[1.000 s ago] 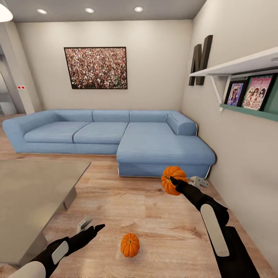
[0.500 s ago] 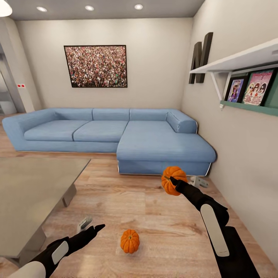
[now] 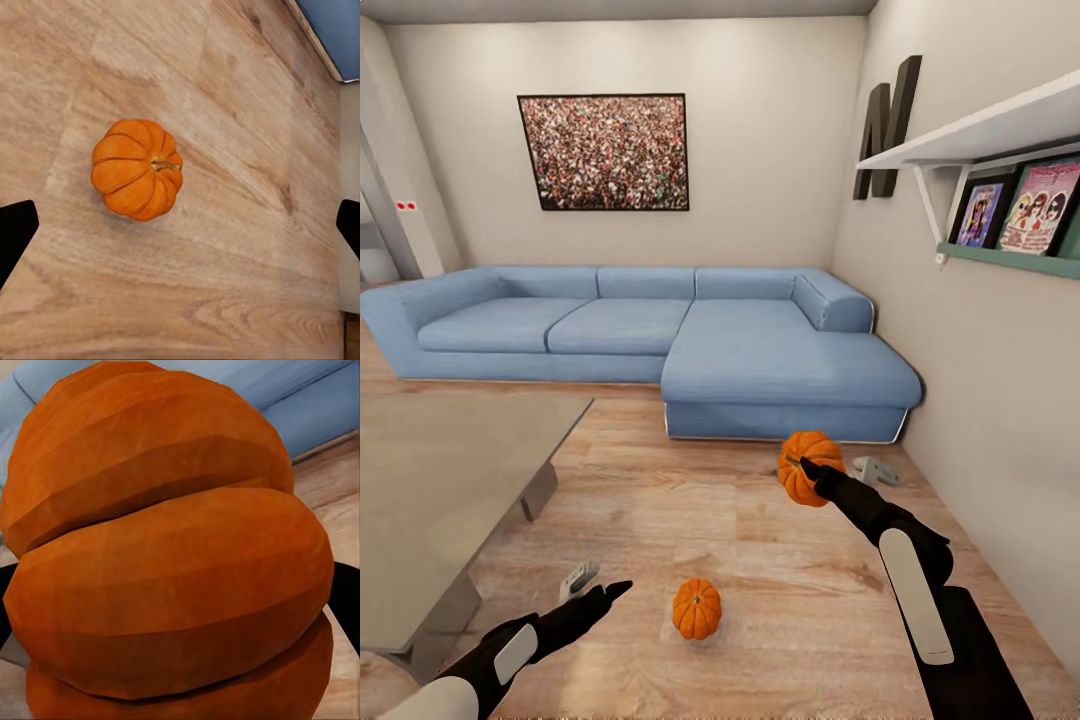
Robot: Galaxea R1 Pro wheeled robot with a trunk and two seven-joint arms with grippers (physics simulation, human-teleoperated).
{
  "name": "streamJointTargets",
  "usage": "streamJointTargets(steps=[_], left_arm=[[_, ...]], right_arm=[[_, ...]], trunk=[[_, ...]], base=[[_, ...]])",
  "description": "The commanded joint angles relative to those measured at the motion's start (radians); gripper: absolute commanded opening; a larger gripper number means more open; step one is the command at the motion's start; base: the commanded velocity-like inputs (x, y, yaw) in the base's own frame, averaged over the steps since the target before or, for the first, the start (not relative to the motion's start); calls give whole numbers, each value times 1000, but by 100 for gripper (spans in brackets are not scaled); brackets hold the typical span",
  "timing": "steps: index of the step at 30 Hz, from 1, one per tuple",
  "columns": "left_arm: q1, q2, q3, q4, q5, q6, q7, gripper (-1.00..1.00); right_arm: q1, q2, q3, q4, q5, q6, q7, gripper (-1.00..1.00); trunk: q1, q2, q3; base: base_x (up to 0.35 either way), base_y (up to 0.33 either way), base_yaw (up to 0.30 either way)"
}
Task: Place each of the two pumpkins and all three candles from the living room inside a cabinet in the living room (use any cabinet), then make sure every cabinet is closed, and position the cauldron so it is next to a table in the living room.
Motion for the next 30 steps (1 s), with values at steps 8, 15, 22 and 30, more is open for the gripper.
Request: streamJointTargets(steps=[8, 15, 22, 30], left_arm=[[0, 1, -6, -1, 12, 8, -2, 100], [0, 1, -6, -2, 12, 13, -4, 100], [0, 1, -6, -2, 12, 15, -4, 100], [0, 0, -6, -1, 12, 16, -5, 100]], right_arm=[[6, 1, -5, -2, -15, 2, -5, -100], [10, 1, -18, -3, -16, 1, -5, -100], [11, 2, -38, -3, -19, 2, -4, -100], [11, 1, -40, -3, -19, 2, -4, -100]], trunk=[[3, -2, -32], [6, -4, -59], [10, -6, -86], [13, -8, -117]], base=[[0, 0, 0], [0, 0, 0], [0, 0, 0], [0, 0, 0]])
